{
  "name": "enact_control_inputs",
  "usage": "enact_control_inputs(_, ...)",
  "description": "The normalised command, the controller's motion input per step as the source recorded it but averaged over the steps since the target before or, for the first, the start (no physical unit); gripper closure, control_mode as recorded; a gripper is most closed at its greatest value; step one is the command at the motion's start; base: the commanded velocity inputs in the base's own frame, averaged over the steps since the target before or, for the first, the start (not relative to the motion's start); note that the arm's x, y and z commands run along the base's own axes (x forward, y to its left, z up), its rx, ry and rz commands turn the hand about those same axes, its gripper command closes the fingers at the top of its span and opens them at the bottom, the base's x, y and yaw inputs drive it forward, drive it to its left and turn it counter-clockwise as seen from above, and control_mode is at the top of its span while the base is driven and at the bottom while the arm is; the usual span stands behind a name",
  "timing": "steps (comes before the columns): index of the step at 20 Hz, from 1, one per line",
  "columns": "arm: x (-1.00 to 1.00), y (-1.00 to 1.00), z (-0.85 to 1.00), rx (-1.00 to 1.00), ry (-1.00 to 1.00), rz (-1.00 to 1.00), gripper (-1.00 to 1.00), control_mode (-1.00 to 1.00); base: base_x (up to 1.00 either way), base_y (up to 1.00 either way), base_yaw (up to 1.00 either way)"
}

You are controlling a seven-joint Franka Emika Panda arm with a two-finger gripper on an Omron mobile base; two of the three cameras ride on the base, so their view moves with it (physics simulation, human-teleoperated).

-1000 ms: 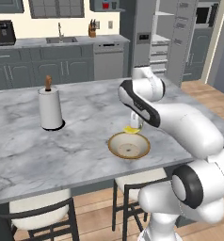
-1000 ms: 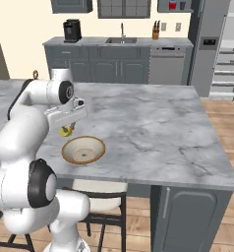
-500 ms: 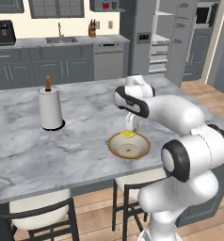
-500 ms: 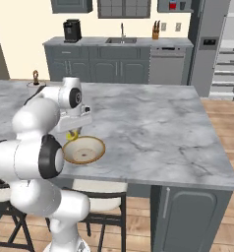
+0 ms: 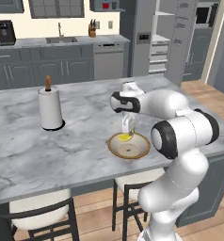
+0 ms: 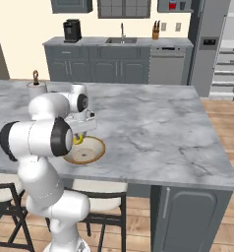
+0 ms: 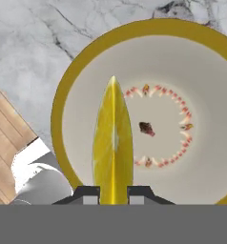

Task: There is a bowl on the dining counter. Grab a lemon wedge from the fridge and place it in the bowl. Then get the liquor bottle and glass cup from the cabinet and place them next to the bowl.

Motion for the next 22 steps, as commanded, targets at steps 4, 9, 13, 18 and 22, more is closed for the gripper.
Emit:
enact_control_inputs(4,0.16,-0.11,-0.41,0.00,0.00,0.00,1.00,-1.00,0.00,0.00,0.00)
enact_control_inputs(9,0.06,-0.10,-0.41,0.00,0.00,0.00,1.00,-1.00,0.00,0.00,0.00)
enact_control_inputs(13,0.00,0.00,-0.28,0.00,-0.05,0.00,1.00,-1.00,0.00,0.00,0.00)
enact_control_inputs(18,0.01,0.00,-0.27,0.00,-0.09,0.00,1.00,-1.00,0.00,0.00,0.00)
enact_control_inputs(22,0.02,0.00,-0.33,0.00,-0.10,0.00,1.00,-1.00,0.00,0.00,0.00)
